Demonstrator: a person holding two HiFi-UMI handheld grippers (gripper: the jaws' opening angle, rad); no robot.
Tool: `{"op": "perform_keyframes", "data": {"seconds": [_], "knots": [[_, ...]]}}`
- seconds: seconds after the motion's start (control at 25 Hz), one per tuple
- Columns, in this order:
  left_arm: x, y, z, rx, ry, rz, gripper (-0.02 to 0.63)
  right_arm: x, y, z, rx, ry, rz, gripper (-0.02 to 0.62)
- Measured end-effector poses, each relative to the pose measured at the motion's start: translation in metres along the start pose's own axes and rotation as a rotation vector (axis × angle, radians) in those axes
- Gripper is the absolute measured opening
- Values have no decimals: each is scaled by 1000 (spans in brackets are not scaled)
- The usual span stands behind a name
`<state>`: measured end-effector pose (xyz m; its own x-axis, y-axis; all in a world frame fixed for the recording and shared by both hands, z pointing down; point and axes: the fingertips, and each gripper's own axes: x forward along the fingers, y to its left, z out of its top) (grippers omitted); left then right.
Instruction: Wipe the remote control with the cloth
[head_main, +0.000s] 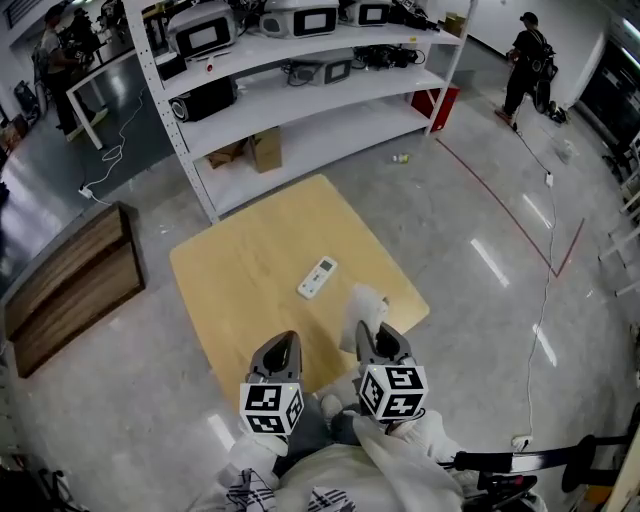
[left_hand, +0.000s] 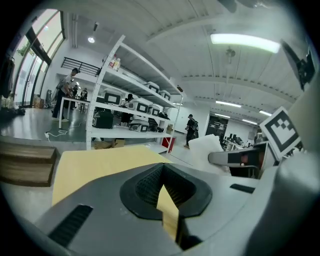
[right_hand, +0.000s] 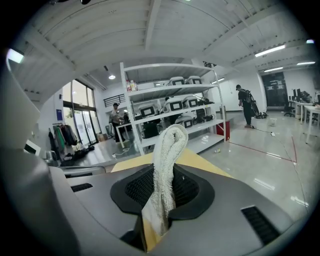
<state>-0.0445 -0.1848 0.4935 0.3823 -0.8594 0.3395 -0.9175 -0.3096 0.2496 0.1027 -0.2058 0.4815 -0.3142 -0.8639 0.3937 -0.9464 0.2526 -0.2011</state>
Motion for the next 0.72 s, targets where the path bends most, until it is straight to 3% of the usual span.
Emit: {"op": "perform_keyframes", "data": {"seconds": [0.4, 0.44, 0.56, 0.72], "knots": [[88, 25, -45, 113, 180, -45, 26, 44, -16, -17, 17, 79, -42, 89], [96, 28, -52, 125, 205, -49, 42, 49, -17, -20, 17, 86, -41, 89], [120, 36, -81, 176, 297, -58, 183, 61, -21, -26, 21, 104, -38, 89], [151, 48, -103, 293, 358, -59, 220, 78, -29, -30, 19, 124, -29, 89]]}}
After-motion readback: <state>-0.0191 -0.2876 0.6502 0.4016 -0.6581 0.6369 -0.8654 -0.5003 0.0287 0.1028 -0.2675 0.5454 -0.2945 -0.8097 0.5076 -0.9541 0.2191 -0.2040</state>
